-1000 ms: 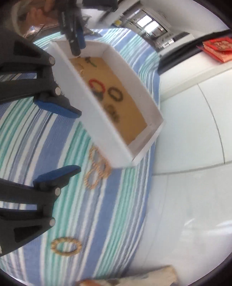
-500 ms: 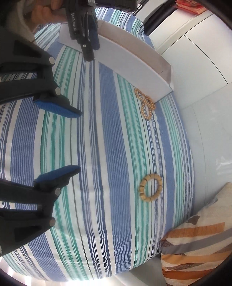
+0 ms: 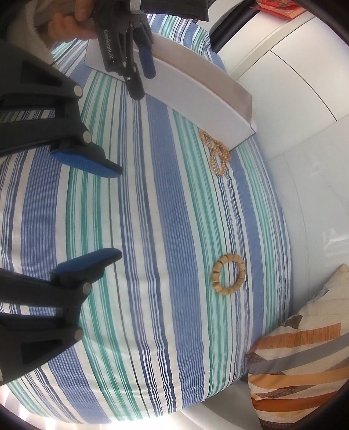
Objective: Organize jewelry
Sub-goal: 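Withdraw both open tools from the tray, then grasp the gold bead necklace with the left tool while the right tool grasps the wooden bead bracelet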
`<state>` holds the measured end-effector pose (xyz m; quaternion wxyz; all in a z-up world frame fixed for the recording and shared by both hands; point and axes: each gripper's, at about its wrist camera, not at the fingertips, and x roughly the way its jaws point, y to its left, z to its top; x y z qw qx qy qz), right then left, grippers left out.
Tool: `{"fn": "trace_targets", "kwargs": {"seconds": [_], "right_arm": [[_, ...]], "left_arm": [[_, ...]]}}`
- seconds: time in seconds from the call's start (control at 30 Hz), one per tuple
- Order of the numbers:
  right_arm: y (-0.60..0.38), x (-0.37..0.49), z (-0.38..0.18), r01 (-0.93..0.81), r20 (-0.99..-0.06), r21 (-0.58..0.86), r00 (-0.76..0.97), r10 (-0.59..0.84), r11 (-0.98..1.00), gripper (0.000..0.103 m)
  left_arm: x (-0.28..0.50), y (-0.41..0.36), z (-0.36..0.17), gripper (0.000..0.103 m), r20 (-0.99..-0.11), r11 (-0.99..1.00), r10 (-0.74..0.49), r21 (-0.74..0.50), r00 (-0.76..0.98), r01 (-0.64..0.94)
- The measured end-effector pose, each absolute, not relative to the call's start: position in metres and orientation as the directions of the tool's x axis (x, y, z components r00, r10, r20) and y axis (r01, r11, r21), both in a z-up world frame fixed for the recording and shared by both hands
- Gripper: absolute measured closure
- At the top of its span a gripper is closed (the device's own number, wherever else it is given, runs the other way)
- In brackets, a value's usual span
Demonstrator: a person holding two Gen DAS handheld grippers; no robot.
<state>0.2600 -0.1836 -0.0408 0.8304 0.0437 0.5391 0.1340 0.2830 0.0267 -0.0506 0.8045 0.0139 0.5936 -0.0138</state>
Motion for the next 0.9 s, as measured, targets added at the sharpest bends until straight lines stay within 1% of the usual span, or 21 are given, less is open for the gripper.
{"fn": "trace_targets", "kwargs": {"seconds": [0.23, 0.4, 0.53, 0.63, 0.67, 0.7, 0.77, 0.8, 0.83, 0.87, 0.9], "right_arm": [[-0.183, 0.265, -0.056, -0.170, -0.897, 0.227, 0.347, 0.274, 0.959, 0.047], [-0.193, 0.268, -0.067, -0.136, -0.905, 0.236, 0.331, 0.269, 0.962, 0.047], [-0.201, 0.273, -0.074, -0.102, -0.906, 0.251, 0.325, 0.271, 0.962, 0.047], [-0.202, 0.279, -0.075, -0.097, -0.902, 0.256, 0.334, 0.274, 0.962, 0.047], [-0.203, 0.282, -0.073, -0.099, -0.898, 0.256, 0.344, 0.275, 0.962, 0.047], [-0.204, 0.286, -0.071, -0.102, -0.894, 0.253, 0.356, 0.273, 0.962, 0.047], [-0.208, 0.299, -0.065, -0.113, -0.884, 0.244, 0.382, 0.269, 0.963, 0.047], [-0.210, 0.306, -0.063, -0.118, -0.879, 0.237, 0.396, 0.265, 0.964, 0.047], [-0.212, 0.317, -0.060, -0.127, -0.871, 0.223, 0.419, 0.256, 0.967, 0.047], [-0.214, 0.329, -0.057, -0.138, -0.863, 0.201, 0.443, 0.242, 0.970, 0.047], [-0.216, 0.342, -0.057, -0.147, -0.858, 0.180, 0.460, 0.228, 0.973, 0.047]], "left_arm": [[0.310, 0.049, -0.086, 0.030, -0.972, 0.996, -0.069, -0.079, 0.222, -0.034], [0.352, 0.056, -0.093, 0.031, -0.963, 0.993, -0.088, -0.106, 0.253, -0.059], [0.408, 0.053, -0.099, 0.031, -0.946, 0.991, -0.071, -0.104, 0.316, -0.089], [0.443, 0.055, -0.112, 0.032, -0.939, 0.986, -0.020, -0.076, 0.344, -0.149], [0.452, 0.058, -0.117, 0.034, -0.940, 0.981, -0.011, -0.076, 0.342, -0.177], [0.460, 0.061, -0.125, 0.039, -0.943, 0.974, -0.017, -0.091, 0.333, -0.207], [0.469, 0.066, -0.140, 0.044, -0.952, 0.959, -0.018, -0.103, 0.304, -0.264], [0.471, 0.067, -0.145, 0.045, -0.951, 0.952, -0.011, -0.104, 0.308, -0.288], [0.470, 0.064, -0.143, 0.046, -0.939, 0.952, 0.005, -0.101, 0.343, -0.290], [0.472, 0.061, -0.145, 0.047, -0.941, 0.956, 0.013, -0.088, 0.339, -0.280], [0.471, 0.057, -0.144, 0.061, -0.934, 0.963, 0.035, -0.063, 0.355, -0.260]]}}
